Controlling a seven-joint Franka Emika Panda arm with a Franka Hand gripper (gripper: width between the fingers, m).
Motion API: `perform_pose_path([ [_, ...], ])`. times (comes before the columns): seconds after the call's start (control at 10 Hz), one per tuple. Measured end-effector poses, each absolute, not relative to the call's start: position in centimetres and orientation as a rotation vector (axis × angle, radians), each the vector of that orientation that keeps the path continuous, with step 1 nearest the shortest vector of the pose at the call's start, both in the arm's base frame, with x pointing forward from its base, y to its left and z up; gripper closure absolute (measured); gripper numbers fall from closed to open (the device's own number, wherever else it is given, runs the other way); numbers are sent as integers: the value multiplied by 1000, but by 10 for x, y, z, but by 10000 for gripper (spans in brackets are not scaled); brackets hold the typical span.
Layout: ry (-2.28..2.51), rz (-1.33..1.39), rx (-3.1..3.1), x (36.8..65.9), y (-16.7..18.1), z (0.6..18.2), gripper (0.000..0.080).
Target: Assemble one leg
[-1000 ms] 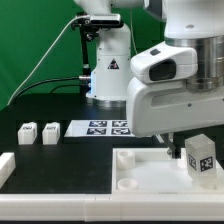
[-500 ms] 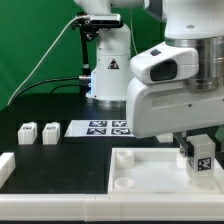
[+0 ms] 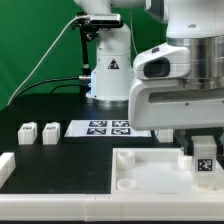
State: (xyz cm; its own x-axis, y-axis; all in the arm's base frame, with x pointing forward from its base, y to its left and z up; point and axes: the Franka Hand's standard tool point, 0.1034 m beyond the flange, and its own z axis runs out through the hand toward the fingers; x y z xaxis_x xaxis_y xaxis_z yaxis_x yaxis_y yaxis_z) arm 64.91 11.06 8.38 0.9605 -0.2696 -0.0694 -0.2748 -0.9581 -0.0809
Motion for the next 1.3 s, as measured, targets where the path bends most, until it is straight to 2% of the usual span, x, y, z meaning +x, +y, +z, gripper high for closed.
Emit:
perform_pose_path([
  [0.8,1903,181,-2461,647,105,82,508],
  [1.1,1976,191,-2401,647,104,82,508],
  [1.2,1921,190,-2441,647,104,82,410],
  [1.3,1922,189,-2440,647,105,82,272],
])
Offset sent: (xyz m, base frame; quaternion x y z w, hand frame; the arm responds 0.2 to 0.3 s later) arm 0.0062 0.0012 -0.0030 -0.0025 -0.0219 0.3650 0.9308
